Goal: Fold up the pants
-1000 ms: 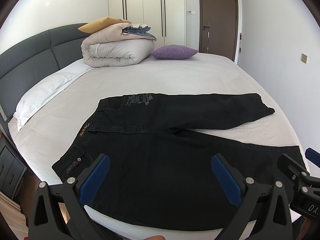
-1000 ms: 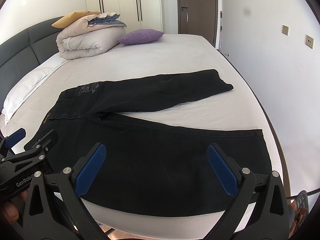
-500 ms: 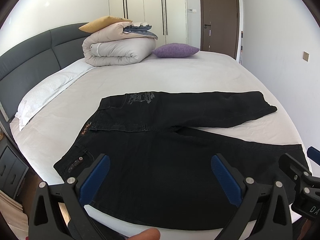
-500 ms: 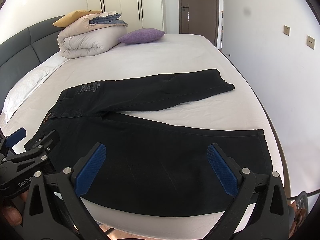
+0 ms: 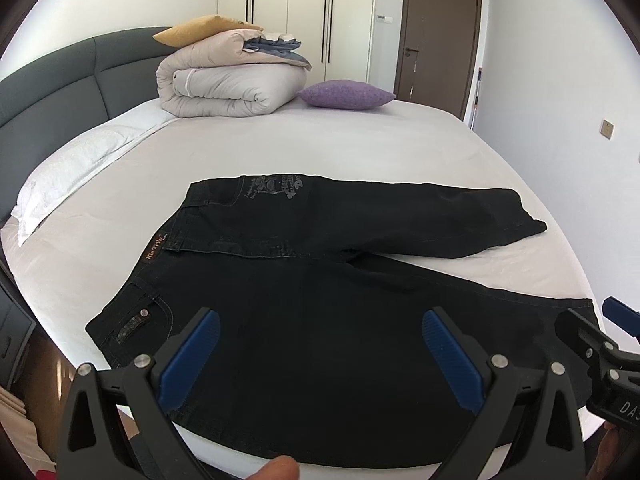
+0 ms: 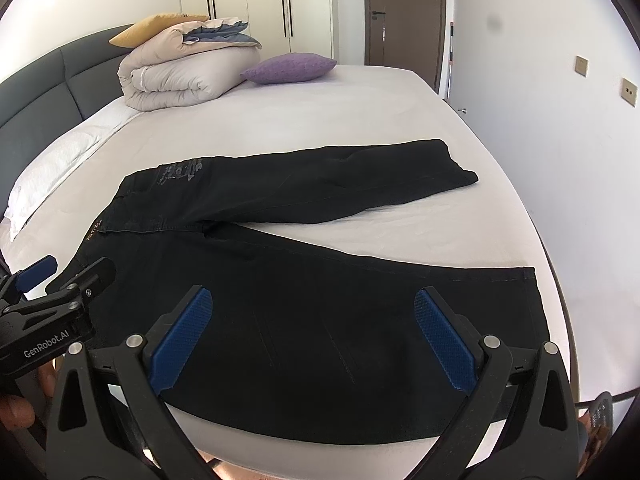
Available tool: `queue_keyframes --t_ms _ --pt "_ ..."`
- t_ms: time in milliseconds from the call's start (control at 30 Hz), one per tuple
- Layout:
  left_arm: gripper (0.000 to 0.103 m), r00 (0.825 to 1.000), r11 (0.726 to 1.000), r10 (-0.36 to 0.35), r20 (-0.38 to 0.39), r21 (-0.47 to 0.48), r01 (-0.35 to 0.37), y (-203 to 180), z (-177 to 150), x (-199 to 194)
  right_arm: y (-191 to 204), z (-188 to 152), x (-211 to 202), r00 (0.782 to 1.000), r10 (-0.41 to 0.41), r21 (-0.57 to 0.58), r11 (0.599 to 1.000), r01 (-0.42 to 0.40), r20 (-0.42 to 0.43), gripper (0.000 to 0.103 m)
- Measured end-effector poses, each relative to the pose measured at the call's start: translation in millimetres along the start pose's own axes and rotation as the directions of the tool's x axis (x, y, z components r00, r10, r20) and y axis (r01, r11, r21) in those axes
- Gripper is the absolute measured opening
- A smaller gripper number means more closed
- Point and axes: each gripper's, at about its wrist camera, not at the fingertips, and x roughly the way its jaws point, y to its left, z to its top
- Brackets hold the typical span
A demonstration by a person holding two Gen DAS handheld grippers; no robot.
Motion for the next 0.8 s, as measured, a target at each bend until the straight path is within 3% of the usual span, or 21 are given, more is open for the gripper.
queue_keyframes --t_ms 133,367,533,600,667,733,800 --pt "0.103 0.995 0.995 -0.101 -0.026 0.011 0.102 9.3 3.1 17.1 3.0 13.6 9.2 1.0 0.01 -0.013 1.0 -0.01 0.01 0.103" --pt "0.103 0.988 0.992 -0.123 -0.094 0.002 0.124 36.2 12.7 50.3 11.1 52.1 38.4 0.996 0.086 -0.069 0.994 -0.084 0.019 0.103" --pt "0.103 0.996 0.988 -0.076 -0.043 0.133 0.081 69.5 72.0 86.7 12.1 83.2 78.1 0.982 0.186 -0.139 0.972 -0.188 -0.023 0.103" --pt "0.103 0.997 0.973 -0.059 -0.057 0.219 0.07 83.4 106.0 115.1 9.9 93.6 95.0 0.976 0.216 -0.146 0.965 -0.219 -0.038 0.103" --pt "0.103 0.991 0.953 -0.085 -0.107 0.282 0.112 97.1 134.4 147.4 4.8 103.6 112.6 0.961 0.267 -0.131 0.953 -0.274 -0.065 0.103" --pt "0.103 0.969 0.919 -0.117 -0.218 0.346 0.189 110.2 160.5 191.3 -1.8 111.9 130.8 0.937 0.336 -0.108 0.932 -0.345 -0.095 0.103" --pt "0.103 0.957 0.892 -0.067 -0.283 0.414 0.185 120.5 177.0 230.5 -5.2 120.4 148.9 0.916 0.382 -0.123 0.91 -0.395 -0.12 0.103"
